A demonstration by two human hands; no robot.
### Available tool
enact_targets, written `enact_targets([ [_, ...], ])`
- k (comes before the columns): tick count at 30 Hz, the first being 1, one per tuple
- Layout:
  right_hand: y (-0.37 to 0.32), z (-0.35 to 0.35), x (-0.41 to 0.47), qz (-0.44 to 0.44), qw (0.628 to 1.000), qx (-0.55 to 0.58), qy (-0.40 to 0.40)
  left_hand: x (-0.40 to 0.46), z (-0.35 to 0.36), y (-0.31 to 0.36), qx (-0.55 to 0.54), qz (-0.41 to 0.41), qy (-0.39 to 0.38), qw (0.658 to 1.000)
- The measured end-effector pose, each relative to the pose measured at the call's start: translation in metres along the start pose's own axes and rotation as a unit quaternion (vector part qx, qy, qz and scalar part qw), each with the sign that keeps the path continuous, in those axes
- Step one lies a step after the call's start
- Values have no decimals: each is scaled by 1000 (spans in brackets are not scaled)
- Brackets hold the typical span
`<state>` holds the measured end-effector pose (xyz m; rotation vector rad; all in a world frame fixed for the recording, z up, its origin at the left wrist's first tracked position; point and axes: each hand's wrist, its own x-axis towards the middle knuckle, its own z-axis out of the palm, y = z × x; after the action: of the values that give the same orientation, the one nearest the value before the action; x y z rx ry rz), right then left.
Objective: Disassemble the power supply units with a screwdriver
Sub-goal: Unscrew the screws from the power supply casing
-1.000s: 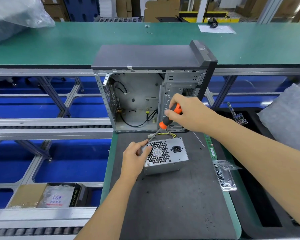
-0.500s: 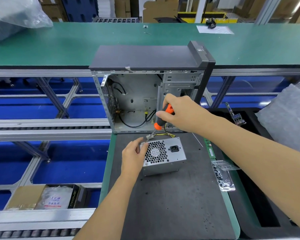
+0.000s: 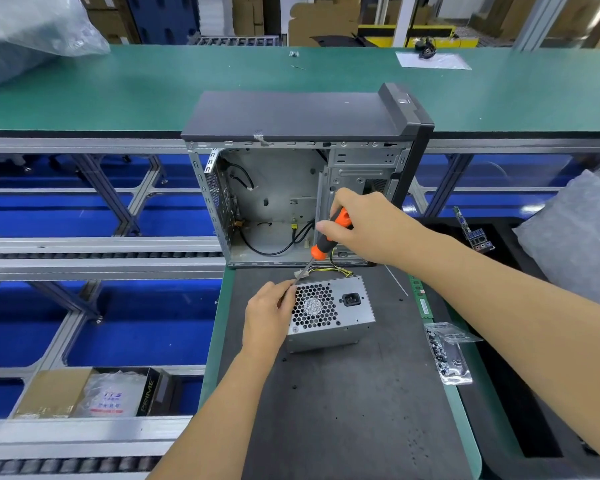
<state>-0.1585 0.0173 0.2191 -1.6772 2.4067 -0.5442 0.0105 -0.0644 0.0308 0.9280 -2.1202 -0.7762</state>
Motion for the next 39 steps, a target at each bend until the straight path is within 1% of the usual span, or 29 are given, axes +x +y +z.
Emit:
enact_targets([
  [4, -4, -1, 2, -8, 1000, -8, -12, 1, 2, -3, -7, -34, -6, 999],
  [9, -27, -9, 10, -67, 996, -54, -29, -1, 3, -5, -67, -140, -59, 986],
  [11, -42, -10, 17, -87, 991, -93, -37, -2, 3, -7, -101, -185, -81, 974],
  [14, -62, -6, 24, -102, 979, -172, -27, -3, 3, -10, -135, -218, -118, 959],
  [17, -78, -3, 31, -74, 973, -219, -24, -3, 1, -11, -180, -229, -135, 947],
  [20, -85, -3, 38, -60, 969, -234, -53, -1, 0, -11, -199, -228, -139, 943],
  [22, -83, -4, 40, -80, 965, -238, -74, -1, 0, -12, -209, -226, -138, 941],
  [25, -78, -9, 40, -136, 962, -199, -130, 2, -1, -13, -217, -223, -136, 940],
  [27, -76, -14, 39, -151, 956, -180, -174, 3, -1, -14, -218, -220, -137, 941],
  [28, -75, -17, 39, -146, 955, -182, -183, 2, -1, -14, -219, -219, -138, 941],
  [29, -76, -18, 39, -130, 955, -196, -178, 1, -1, -14, -220, -217, -139, 941],
  [30, -78, -20, 38, -109, 952, -233, -167, 0, 0, -14, -224, -215, -138, 941],
  [32, -84, -20, 39, -106, 924, -341, -136, -2, 0, -13, -229, -217, -131, 940],
  [33, -86, -19, 39, -115, 912, -370, -130, -2, 0, -13, -229, -219, -129, 940],
  [35, -86, -16, 40, -128, 917, -354, -127, -1, 1, -13, -225, -222, -128, 940],
  [39, -76, -19, 39, -159, 945, -219, -184, -1, -1, -12, -222, -221, -126, 941],
])
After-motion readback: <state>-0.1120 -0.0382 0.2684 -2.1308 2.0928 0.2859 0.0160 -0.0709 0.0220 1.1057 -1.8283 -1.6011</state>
